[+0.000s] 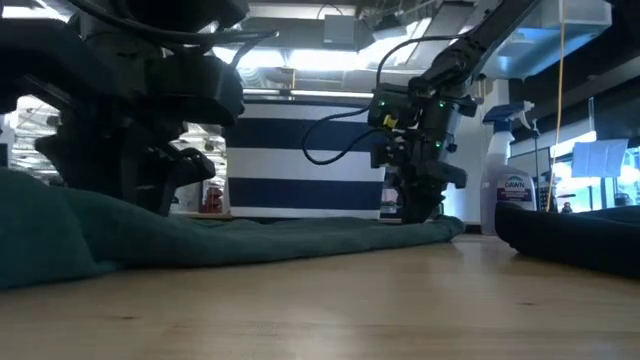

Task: Fold Laundry from Bin
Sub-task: Fold the green polo shirt

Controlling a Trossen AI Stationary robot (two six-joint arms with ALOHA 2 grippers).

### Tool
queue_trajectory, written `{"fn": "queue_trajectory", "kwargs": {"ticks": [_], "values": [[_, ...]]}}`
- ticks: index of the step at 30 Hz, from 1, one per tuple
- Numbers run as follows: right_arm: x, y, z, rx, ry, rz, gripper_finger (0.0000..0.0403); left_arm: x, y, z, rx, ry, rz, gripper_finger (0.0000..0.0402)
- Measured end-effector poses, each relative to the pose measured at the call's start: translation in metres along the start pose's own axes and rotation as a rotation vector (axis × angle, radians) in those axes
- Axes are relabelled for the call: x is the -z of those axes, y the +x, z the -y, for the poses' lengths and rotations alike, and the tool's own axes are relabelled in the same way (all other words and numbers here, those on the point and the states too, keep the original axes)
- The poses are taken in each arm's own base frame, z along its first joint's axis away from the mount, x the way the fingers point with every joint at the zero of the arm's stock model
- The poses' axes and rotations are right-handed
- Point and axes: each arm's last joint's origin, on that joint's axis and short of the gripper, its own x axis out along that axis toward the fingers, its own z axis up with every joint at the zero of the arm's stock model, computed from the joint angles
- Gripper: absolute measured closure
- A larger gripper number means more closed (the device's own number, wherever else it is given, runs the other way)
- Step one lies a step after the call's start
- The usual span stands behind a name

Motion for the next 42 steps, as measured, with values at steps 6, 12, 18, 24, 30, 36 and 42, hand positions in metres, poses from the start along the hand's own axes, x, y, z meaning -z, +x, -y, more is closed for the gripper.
{"fn": "queue_trajectory", "kwargs": {"ticks": [6,12,18,24,30,36,42], "values": [[-0.001,-0.013,-0.001,0.013,-0.007,0.029,0.04,-0.006,-0.014,-0.013,-0.049,-0.015,0.054,0.0278],[-0.005,-0.032,-0.003,0.037,-0.017,0.086,0.04,-0.01,-0.037,-0.016,-0.077,-0.001,0.144,0.0278],[-0.006,-0.047,-0.004,0.058,-0.024,0.134,0.04,-0.011,-0.065,-0.011,-0.098,0.009,0.247,0.0278],[-0.008,-0.061,-0.007,0.062,-0.018,0.19,0.04,-0.006,-0.09,-0.003,-0.12,0.031,0.33,0.0278],[-0.011,-0.072,-0.008,0.044,-0.025,0.255,0.04,-0.003,-0.105,0.0,-0.142,0.043,0.381,0.0278],[-0.015,-0.072,-0.013,0.02,-0.041,0.285,0.04,-0.002,-0.104,0.001,-0.146,0.065,0.38,0.0278],[-0.027,-0.082,-0.039,0.048,-0.126,0.344,0.04,0.003,-0.109,-0.001,-0.159,0.081,0.406,0.0278]]}}
